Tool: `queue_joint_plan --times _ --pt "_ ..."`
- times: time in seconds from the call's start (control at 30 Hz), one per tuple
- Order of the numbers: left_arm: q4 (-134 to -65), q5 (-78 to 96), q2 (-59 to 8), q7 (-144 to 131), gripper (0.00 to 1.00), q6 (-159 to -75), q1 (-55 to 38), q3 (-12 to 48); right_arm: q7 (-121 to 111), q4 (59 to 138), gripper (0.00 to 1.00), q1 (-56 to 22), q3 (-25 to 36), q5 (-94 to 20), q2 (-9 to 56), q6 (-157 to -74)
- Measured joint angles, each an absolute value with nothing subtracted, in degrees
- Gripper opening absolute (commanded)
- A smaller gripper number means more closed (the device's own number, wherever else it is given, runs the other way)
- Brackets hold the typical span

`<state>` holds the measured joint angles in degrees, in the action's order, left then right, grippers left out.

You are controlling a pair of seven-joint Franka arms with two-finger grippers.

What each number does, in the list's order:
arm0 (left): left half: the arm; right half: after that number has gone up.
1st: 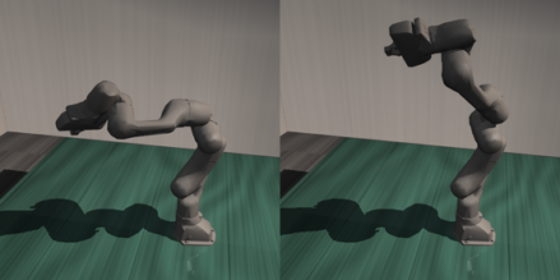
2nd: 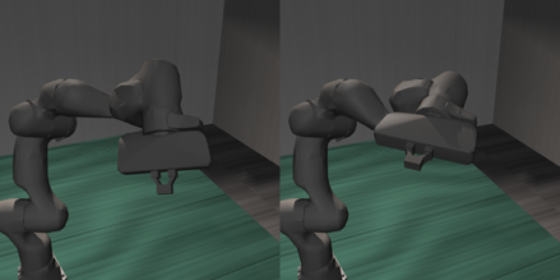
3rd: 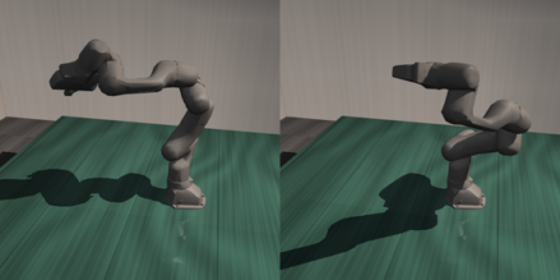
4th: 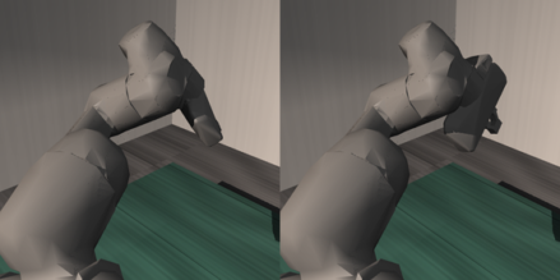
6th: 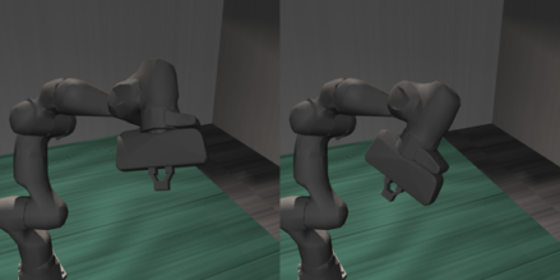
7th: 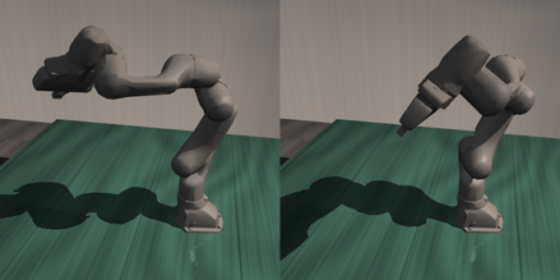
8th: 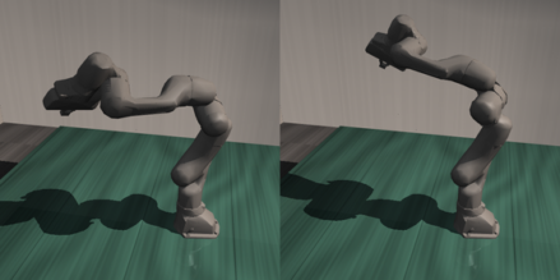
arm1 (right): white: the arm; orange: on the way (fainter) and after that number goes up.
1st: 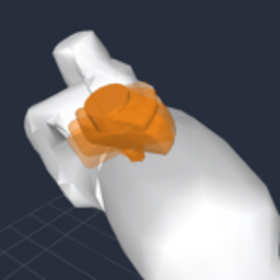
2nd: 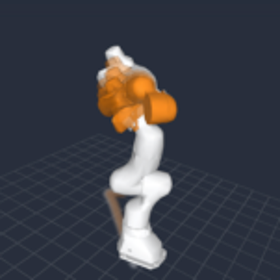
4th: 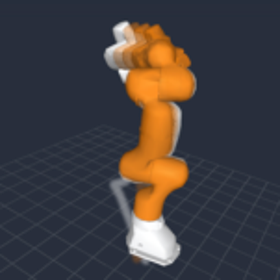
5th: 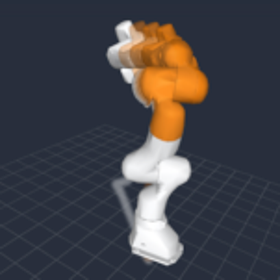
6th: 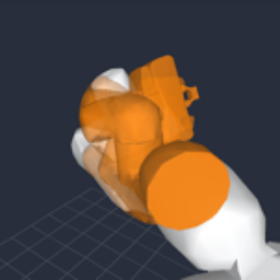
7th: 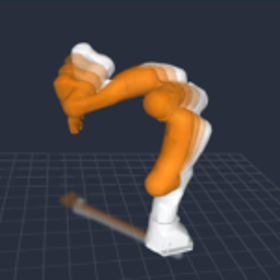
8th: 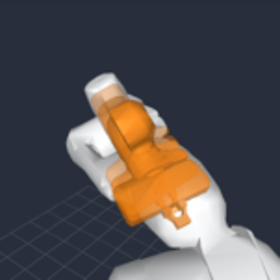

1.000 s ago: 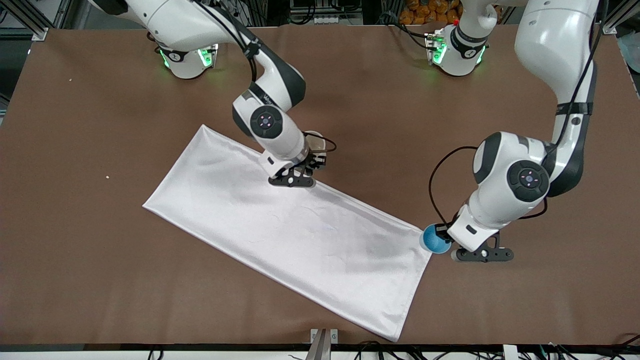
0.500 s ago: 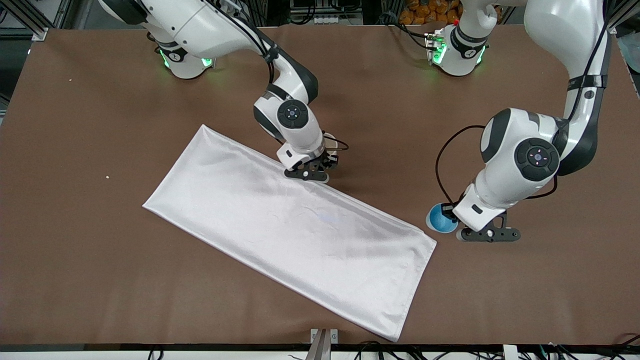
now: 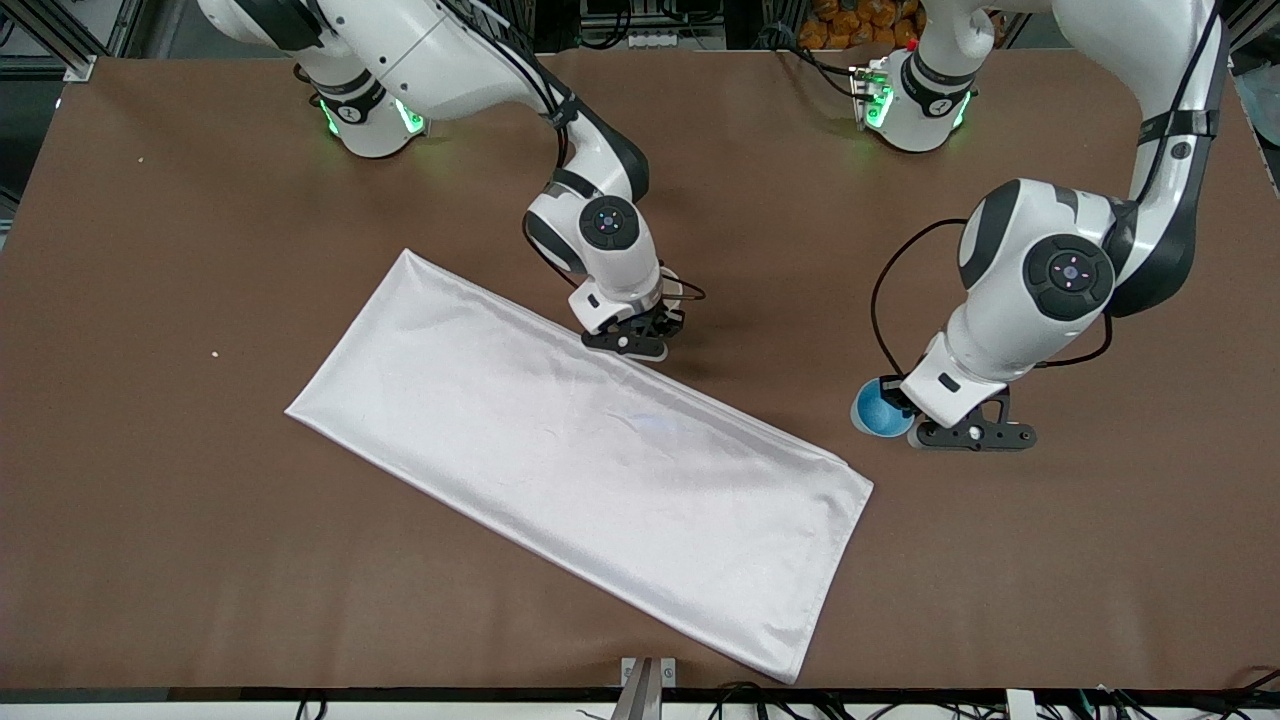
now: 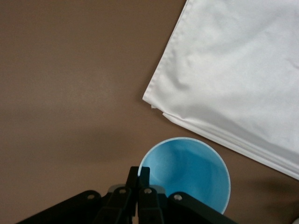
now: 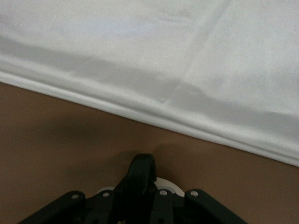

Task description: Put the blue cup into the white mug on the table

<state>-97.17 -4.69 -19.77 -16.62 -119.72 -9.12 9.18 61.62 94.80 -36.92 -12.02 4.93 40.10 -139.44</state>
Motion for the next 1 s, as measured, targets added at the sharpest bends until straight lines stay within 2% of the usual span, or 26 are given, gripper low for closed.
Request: queue_joint_plan --times 0.4,0.67,1.0 --pt "-97.71 -4.69 -19.19 -19.59 0.0 -119.76 -9.23 11.87 61.61 92.51 1.0 -36.89 -10.96 5.75 39.85 -138.84" --pt "-97.71 -4.69 -19.13 -22.58 0.0 -119.76 -9.43 13.83 59.89 86.03 1.0 -36.08 -10.52 5.91 38.53 -129.94" --pt "-97.71 -4.69 -19.05 -26.13 0.0 -119.76 -9.57 16.31 50.89 82.15 1.0 -28.62 -10.37 5.91 37.41 -126.34"
